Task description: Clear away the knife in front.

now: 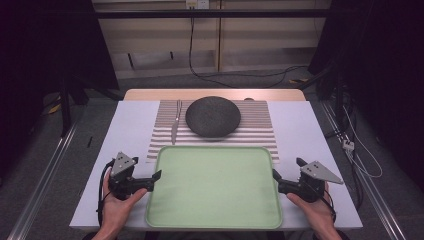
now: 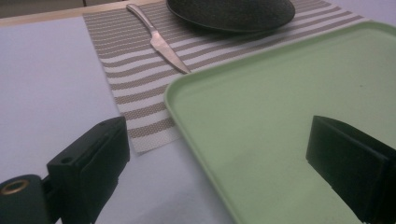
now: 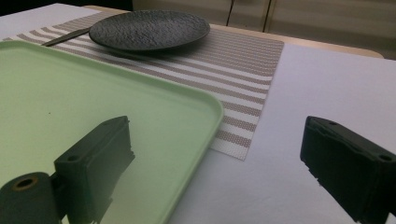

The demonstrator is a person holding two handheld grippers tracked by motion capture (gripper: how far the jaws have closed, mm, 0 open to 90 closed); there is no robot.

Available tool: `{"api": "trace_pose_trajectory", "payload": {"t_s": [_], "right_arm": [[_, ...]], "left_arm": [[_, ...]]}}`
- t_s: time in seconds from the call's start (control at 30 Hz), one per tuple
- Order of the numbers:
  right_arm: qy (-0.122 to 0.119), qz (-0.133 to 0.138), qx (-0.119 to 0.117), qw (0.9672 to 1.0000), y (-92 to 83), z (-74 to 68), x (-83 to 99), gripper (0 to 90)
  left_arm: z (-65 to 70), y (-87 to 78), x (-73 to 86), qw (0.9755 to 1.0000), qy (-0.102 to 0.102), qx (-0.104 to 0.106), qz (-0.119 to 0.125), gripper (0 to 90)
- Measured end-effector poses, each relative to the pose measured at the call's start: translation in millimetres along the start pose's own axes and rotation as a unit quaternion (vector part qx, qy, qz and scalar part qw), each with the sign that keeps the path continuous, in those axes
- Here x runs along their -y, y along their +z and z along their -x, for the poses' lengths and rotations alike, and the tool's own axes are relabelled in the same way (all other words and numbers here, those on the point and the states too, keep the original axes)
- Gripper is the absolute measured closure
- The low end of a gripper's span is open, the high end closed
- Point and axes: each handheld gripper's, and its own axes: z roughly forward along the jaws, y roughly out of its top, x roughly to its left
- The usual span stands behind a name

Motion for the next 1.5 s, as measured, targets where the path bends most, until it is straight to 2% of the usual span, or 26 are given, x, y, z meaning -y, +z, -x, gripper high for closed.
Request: {"api": "trace_pose_trajectory", "payload": {"t_s": [0.23, 0.3, 0.4, 0.47, 0.5, 0.63, 0.67, 0.73, 0.83, 0.97, 1.03, 1.1, 1.17, 1.3, 1.4, 1.5], "right_arm": [[-0.003, 0.002, -0.006, 1.0000, 1.2, -0.9, -0.5, 7.4], [-0.001, -0.001, -0.004, 1.0000, 2.2, -0.5, -0.4, 7.7], [0.004, -0.005, -0.004, 1.0000, 3.5, 0.7, -0.2, 7.7], [0.004, -0.005, -0.004, 1.0000, 3.8, 0.9, -0.3, 7.7], [0.005, -0.006, -0.005, 1.0000, 4.6, 0.7, -0.5, 7.8], [0.004, -0.007, -0.004, 1.0000, 5.3, 0.9, -0.3, 7.9], [0.004, -0.008, -0.004, 1.0000, 5.2, 0.9, -0.3, 8.2], [0.003, -0.008, -0.007, 0.9999, 5.3, -0.2, -0.6, 7.9], [0.002, -0.009, -0.010, 0.9999, 6.6, -2.0, -1.4, 7.9], [0.007, -0.013, -0.013, 0.9998, 9.2, -3.0, -1.3, 8.0], [0.005, -0.014, -0.014, 0.9998, 9.6, -3.9, -1.4, 8.3], [0.003, -0.012, -0.014, 0.9998, 9.1, -4.1, -1.5, 8.3], [0.006, -0.011, -0.012, 0.9998, 9.0, -3.4, -1.8, 8.3], [0.007, -0.014, -0.013, 0.9998, 10.2, -3.4, -1.9, 8.2], [0.007, -0.014, -0.014, 0.9998, 10.8, -3.3, -2.0, 8.1], [0.009, -0.016, -0.016, 0.9997, 12.1, -2.9, -2.1, 8.1]], "left_arm": [[1.5, 2.6, -5.3, 0.9999, 0.006, 0.004, -0.009, 7.4], [-0.7, 1.5, -8.2, 0.9999, 0.010, 0.011, -0.008, 7.3], [-6.2, -1.8, -12.8, 0.9999, -0.002, 0.011, 0.002, 7.3], [-7.8, -1.9, -14.2, 0.9999, 0.002, 0.011, 0.000, 7.4], [-8.0, -0.6, -14.6, 0.9999, 0.003, 0.013, -0.002, 9.7], [-9.9, 4.1, -17.4, 0.9997, 0.005, 0.017, -0.016, 9.4], [-11.6, 4.7, -19.4, 0.9995, 0.001, 0.022, -0.023, 9.7], [-16.1, 5.5, -24.0, 0.9994, -0.009, 0.025, -0.021, 10.3], [-20.4, 10.7, -30.0, 0.9997, -0.006, 0.010, -0.022, 9.9], [-22.3, 18.2, -31.1, 0.9992, -0.007, 0.013, -0.036, 9.8], [-22.7, 22.7, -31.5, 0.9992, -0.001, 0.009, -0.040, 10.0], [-22.7, 26.2, -32.8, 0.9989, 0.003, 0.014, -0.044, 11.0], [-23.2, 28.6, -35.4, 0.9991, 0.008, 0.007, -0.042, 10.6], [-27.7, 30.9, -42.6, 0.9995, 0.003, 0.001, -0.032, 10.5], [-30.3, 31.7, -47.7, 0.9995, 0.005, -0.017, -0.025, 12.1], [-32.3, 36.4, -51.4, 0.9994, 0.011, -0.025, -0.024, 11.8]]}}
